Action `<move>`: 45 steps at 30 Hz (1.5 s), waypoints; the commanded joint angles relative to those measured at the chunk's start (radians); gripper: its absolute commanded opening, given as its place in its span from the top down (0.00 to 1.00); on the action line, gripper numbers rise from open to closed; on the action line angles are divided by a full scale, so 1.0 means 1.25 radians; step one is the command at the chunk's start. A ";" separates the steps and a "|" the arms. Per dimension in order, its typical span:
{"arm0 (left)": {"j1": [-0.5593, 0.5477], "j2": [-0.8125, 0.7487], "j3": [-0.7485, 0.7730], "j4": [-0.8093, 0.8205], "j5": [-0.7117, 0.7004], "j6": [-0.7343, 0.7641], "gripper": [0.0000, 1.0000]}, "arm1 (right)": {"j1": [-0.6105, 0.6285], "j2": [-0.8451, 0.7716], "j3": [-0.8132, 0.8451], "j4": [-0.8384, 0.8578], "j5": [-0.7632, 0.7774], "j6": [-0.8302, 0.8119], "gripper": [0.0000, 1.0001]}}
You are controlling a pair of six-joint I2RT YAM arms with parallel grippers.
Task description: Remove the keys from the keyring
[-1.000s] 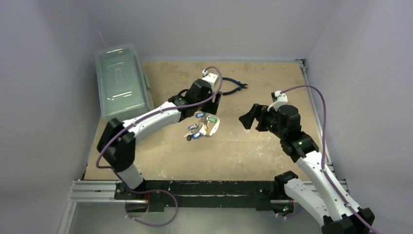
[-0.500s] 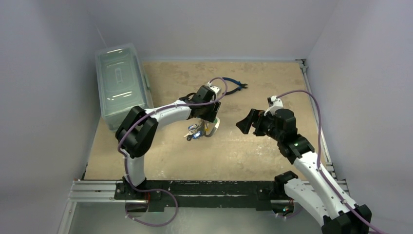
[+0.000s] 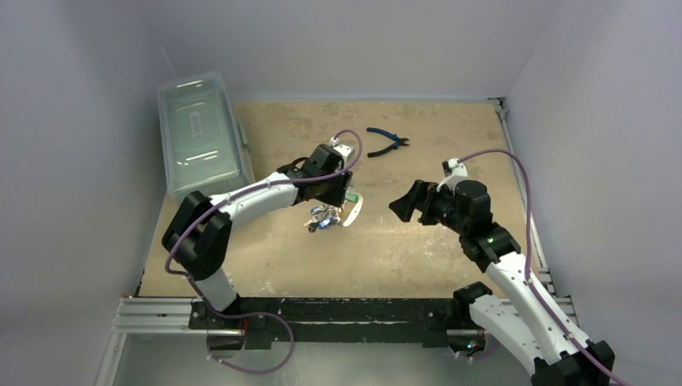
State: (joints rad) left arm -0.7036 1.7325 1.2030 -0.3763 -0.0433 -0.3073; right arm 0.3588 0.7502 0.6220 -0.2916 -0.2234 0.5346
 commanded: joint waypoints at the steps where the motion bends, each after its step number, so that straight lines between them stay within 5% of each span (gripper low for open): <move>1: -0.001 -0.064 -0.041 0.018 0.023 -0.009 0.52 | -0.001 -0.005 -0.009 0.020 -0.005 0.001 0.01; 22: -0.001 0.144 0.034 0.135 -0.010 -0.125 0.66 | -0.001 0.002 -0.023 0.046 -0.018 0.028 0.02; 29: 0.000 0.139 0.051 0.155 -0.044 -0.158 0.61 | -0.001 0.010 -0.029 0.053 -0.022 0.031 0.02; 45: -0.001 0.173 0.057 0.193 -0.008 -0.199 0.75 | -0.001 0.005 -0.052 0.073 -0.024 0.043 0.02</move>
State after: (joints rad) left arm -0.7033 1.9827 1.2858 -0.1669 -0.0662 -0.5270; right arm 0.3588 0.7654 0.5762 -0.2543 -0.2356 0.5705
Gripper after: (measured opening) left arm 0.250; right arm 0.983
